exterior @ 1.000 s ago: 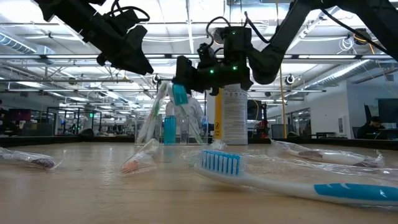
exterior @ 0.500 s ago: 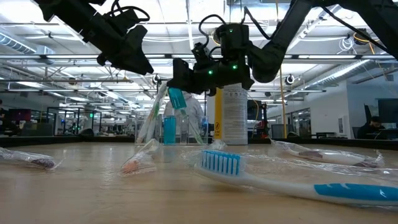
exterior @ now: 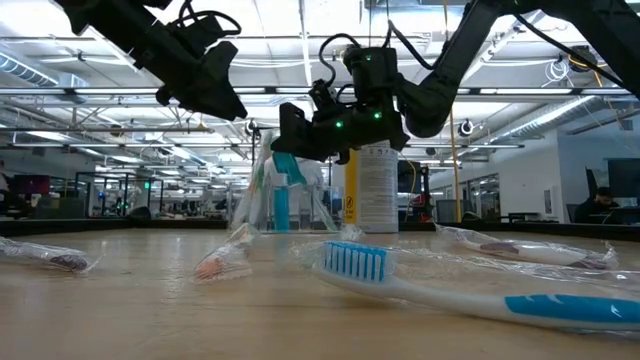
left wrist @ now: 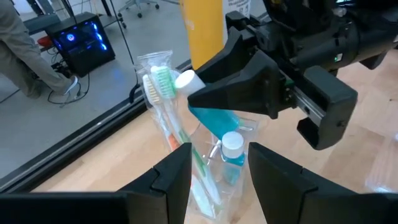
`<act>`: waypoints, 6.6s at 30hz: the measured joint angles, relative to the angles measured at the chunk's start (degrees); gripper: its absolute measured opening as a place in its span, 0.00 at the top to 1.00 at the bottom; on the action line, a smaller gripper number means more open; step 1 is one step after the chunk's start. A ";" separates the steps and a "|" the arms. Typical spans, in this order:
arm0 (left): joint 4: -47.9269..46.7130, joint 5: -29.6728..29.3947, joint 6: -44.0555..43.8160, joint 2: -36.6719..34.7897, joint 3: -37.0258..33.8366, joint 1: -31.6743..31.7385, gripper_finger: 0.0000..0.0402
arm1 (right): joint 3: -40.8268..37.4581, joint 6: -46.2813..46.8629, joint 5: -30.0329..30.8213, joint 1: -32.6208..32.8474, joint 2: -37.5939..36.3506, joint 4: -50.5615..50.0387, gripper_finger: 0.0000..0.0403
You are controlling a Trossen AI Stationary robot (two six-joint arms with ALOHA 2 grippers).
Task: Pick & Place toothbrushing station
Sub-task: Put the right blue mouthwash bottle into the transparent organizer, then put the right purple toothbrush into the transparent organizer
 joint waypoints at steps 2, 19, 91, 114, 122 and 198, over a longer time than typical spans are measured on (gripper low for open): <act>-0.04 0.02 0.00 -0.02 0.00 0.01 0.60 | 0.00 0.00 0.00 -0.02 -0.02 -1.82 0.73; -0.09 0.98 0.29 -0.02 0.00 0.01 0.60 | 0.00 -3.21 0.04 -0.07 -0.13 -4.18 0.56; -0.42 1.14 -1.55 0.00 0.00 0.01 0.60 | -33.04 31.17 -18.02 13.07 -33.57 -42.70 0.94; -0.42 1.14 -1.29 0.00 0.00 0.01 0.60 | -33.00 29.29 -24.03 12.22 -38.62 -37.64 0.83; -0.48 1.16 -1.11 0.00 0.00 -0.01 0.60 | -33.08 36.73 -23.72 14.50 -38.63 -50.64 0.65; -0.12 1.11 -1.54 0.00 0.02 0.56 0.60 | -16.41 -20.45 -8.87 -2.90 -21.50 9.37 1.00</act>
